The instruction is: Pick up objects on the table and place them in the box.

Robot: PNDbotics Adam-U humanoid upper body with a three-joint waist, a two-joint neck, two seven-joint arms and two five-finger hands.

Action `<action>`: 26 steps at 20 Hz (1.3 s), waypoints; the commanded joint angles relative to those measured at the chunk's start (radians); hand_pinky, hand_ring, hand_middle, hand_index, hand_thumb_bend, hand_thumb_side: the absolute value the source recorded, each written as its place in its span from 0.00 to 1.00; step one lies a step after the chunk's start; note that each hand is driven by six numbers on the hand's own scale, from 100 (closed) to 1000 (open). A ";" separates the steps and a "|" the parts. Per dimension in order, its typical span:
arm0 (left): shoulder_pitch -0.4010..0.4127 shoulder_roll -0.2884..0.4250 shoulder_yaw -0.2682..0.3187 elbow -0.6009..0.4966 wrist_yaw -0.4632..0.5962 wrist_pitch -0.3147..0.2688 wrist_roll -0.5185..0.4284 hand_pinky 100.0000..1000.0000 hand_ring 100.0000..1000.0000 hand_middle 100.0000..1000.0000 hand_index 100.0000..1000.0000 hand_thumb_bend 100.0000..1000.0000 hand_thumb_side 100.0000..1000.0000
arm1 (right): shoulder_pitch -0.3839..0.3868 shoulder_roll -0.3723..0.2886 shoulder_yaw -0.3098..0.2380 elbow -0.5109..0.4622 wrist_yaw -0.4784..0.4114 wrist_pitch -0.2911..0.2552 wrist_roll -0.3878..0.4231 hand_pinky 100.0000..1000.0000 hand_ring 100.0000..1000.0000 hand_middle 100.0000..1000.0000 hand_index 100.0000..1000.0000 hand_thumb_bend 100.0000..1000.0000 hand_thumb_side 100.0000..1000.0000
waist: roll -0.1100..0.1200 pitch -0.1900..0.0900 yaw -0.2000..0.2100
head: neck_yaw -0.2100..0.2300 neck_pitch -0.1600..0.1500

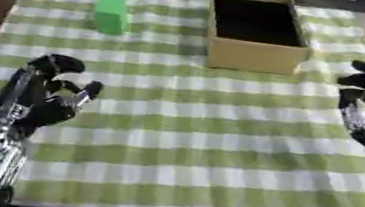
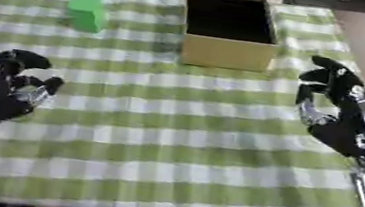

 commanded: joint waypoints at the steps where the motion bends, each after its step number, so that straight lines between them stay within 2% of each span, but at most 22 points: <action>1: -0.025 0.038 0.009 -0.025 -0.006 0.004 0.005 0.46 0.72 0.58 0.60 0.47 0.00 | -0.005 -0.020 -0.003 -0.009 -0.007 -0.003 0.004 0.73 0.77 0.61 0.87 0.00 0.22 | 0.000 -0.017 0.000 | -0.005 0.001; 9: -0.119 0.156 0.020 -0.036 -0.021 0.036 0.034 0.46 0.71 0.58 0.63 0.47 0.00 | 0.001 -0.022 -0.001 -0.007 -0.007 -0.003 0.009 0.73 0.77 0.62 0.87 0.00 0.22 | 0.006 -0.026 -0.006 | -0.008 -0.002; 16: -0.275 0.328 0.029 -0.014 -0.098 0.074 0.047 0.47 0.71 0.59 0.68 0.50 0.00 | 0.006 -0.025 0.003 -0.007 -0.009 -0.005 0.013 0.73 0.77 0.62 0.87 0.00 0.22 | 0.009 -0.037 -0.021 | -0.007 -0.005; 17: -0.300 0.351 0.026 -0.002 -0.112 0.079 0.043 0.48 0.71 0.59 0.69 0.38 0.07 | 0.007 -0.025 0.004 -0.007 -0.010 -0.005 0.014 0.73 0.77 0.61 0.87 0.00 0.22 | 0.010 -0.039 -0.024 | -0.005 -0.005; 18: -0.328 0.373 0.024 0.014 -0.131 0.084 0.039 0.48 0.71 0.60 0.70 0.51 0.00 | 0.008 -0.025 0.006 -0.007 -0.011 -0.006 0.015 0.73 0.77 0.61 0.87 0.00 0.22 | 0.009 -0.040 -0.028 | -0.003 -0.005; 22: -0.435 0.426 0.009 0.119 -0.234 0.096 0.008 0.50 0.72 0.62 0.72 0.53 0.00 | 0.008 -0.027 0.013 -0.008 -0.012 -0.007 0.022 0.73 0.77 0.62 0.87 0.00 0.22 | 0.011 -0.043 -0.045 | 0.005 -0.012; 26: -0.531 0.441 0.003 0.277 -0.340 0.093 -0.015 0.52 0.73 0.63 0.73 0.54 0.01 | 0.008 -0.032 0.020 -0.010 -0.013 -0.010 0.028 0.73 0.77 0.61 0.87 0.00 0.22 | 0.015 -0.044 -0.065 | 0.014 -0.020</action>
